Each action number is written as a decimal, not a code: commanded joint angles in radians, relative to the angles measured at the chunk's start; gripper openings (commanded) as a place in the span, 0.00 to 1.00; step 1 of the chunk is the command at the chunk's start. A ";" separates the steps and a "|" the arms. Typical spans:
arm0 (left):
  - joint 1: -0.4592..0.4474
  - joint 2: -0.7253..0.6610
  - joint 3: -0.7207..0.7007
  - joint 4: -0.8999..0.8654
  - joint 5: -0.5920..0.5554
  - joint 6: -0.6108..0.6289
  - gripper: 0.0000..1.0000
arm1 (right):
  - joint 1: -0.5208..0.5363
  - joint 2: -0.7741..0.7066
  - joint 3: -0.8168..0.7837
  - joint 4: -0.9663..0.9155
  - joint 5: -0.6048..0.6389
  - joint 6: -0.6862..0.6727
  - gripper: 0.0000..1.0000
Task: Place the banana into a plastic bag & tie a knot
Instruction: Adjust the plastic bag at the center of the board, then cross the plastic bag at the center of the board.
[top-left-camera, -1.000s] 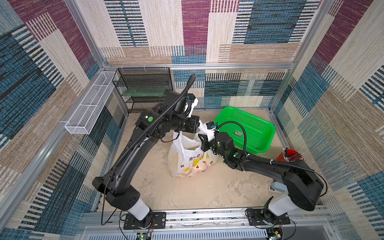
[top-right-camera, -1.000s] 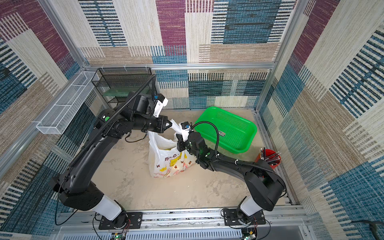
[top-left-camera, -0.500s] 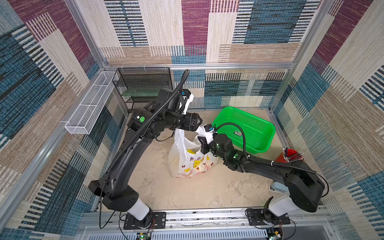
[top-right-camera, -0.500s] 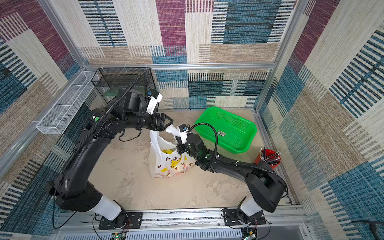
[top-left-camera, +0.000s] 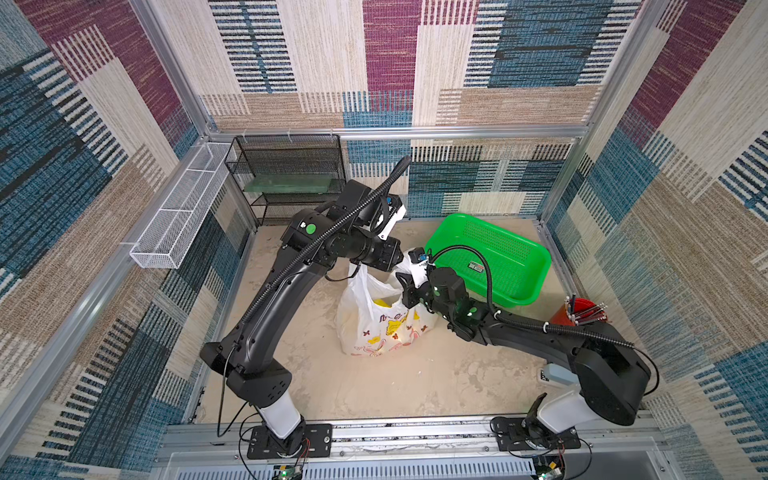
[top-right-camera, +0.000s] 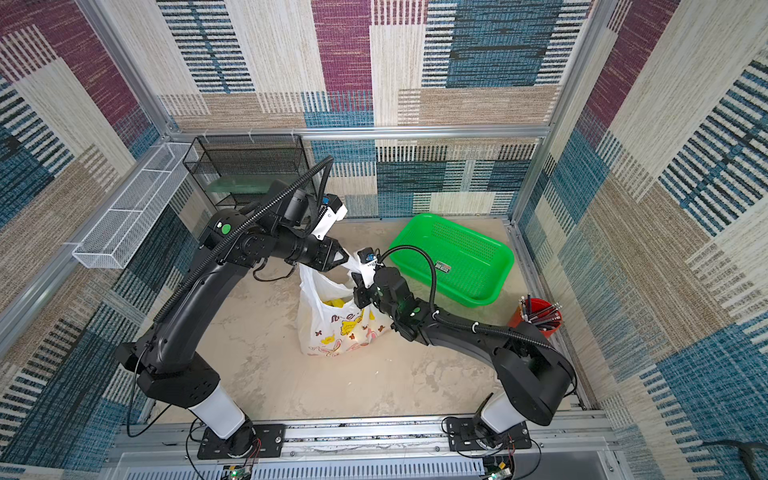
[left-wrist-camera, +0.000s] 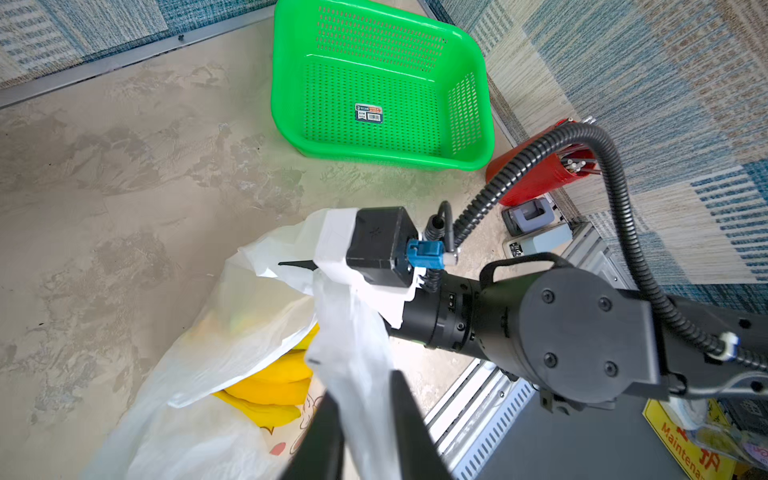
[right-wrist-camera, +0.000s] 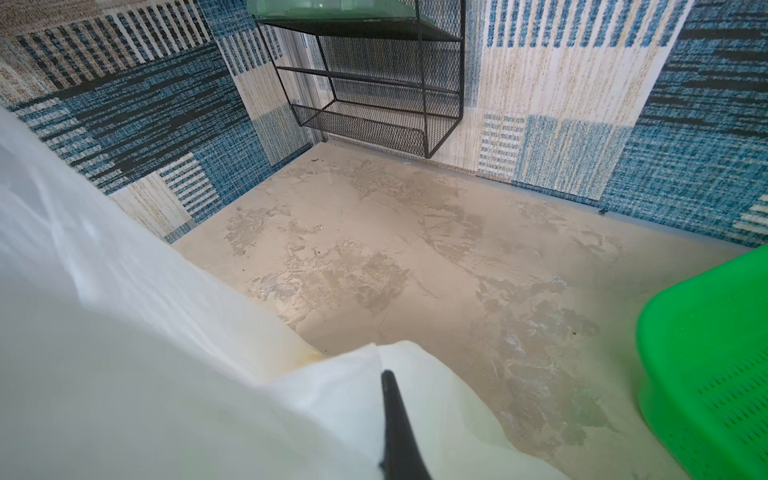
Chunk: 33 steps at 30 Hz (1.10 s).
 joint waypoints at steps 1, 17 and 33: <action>-0.006 -0.009 0.000 -0.011 -0.023 -0.007 0.00 | 0.000 -0.013 0.009 -0.008 0.011 -0.003 0.00; -0.041 -0.273 -0.422 0.286 -0.108 -0.258 0.00 | -0.002 -0.235 0.001 -0.203 -0.146 -0.046 0.82; -0.041 -0.542 -0.818 0.589 -0.150 -0.410 0.00 | -0.215 -0.228 0.289 -0.389 -0.712 -0.231 0.69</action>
